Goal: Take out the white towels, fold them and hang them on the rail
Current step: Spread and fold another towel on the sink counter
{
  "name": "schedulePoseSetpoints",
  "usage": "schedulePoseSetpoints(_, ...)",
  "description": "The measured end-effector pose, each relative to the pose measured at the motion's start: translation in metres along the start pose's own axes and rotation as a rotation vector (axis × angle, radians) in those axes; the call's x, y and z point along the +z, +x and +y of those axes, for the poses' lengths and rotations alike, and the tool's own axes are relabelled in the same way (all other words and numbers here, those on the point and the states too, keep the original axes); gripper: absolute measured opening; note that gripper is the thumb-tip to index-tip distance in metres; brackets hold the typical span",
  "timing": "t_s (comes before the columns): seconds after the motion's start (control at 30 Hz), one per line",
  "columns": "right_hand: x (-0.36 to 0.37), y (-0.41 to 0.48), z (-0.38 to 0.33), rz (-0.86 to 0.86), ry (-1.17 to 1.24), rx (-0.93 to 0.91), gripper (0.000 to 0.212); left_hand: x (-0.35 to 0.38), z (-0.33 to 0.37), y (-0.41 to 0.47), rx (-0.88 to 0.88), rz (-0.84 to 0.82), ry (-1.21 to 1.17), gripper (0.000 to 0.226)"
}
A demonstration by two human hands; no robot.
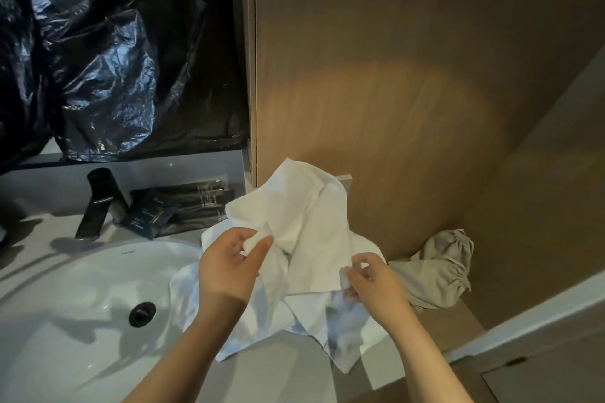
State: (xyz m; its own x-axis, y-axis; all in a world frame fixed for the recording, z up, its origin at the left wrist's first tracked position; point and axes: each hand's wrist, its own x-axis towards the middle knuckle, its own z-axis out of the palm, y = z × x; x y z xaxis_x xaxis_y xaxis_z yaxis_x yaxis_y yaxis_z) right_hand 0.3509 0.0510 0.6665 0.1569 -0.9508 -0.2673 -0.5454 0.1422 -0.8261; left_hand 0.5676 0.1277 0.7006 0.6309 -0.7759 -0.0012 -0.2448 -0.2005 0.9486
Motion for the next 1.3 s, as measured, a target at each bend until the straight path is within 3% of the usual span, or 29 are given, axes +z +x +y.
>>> schedulePoseSetpoints(0.2,0.003,-0.011,-0.017,0.005,0.075,-0.2,0.045,-0.012,0.005,-0.009,-0.048,-0.111,-0.123,0.005)
schedulePoseSetpoints(0.43,-0.013,-0.025,-0.044,0.017,0.244,-0.388,0.025,-0.024,0.008,-0.013,-0.139,-0.193,-0.413,0.02)
schedulePoseSetpoints(0.53,-0.018,-0.029,-0.053,-0.15,0.342,-0.367,0.041,-0.026,0.012,-0.014,-0.148,-0.202,-0.5,0.021)
schedulePoseSetpoints(0.6,-0.02,-0.032,-0.056,-0.177,0.324,-0.374,0.041,-0.026,0.014,-0.012,-0.159,-0.17,-0.545,0.018)
schedulePoseSetpoints(0.77,-0.025,-0.042,-0.068,-0.02,0.254,-0.47,0.021,-0.025,0.018,-0.009,-0.133,-0.175,-0.519,0.015)
schedulePoseSetpoints(1.03,-0.016,-0.057,-0.089,-0.1,0.074,-0.617,0.013,-0.014,0.03,-0.016,-0.003,-0.291,-0.422,0.015)
schedulePoseSetpoints(1.3,-0.015,-0.052,-0.085,-0.083,0.023,-0.595,0.012,-0.005,0.031,-0.024,0.034,-0.367,-0.39,0.017)
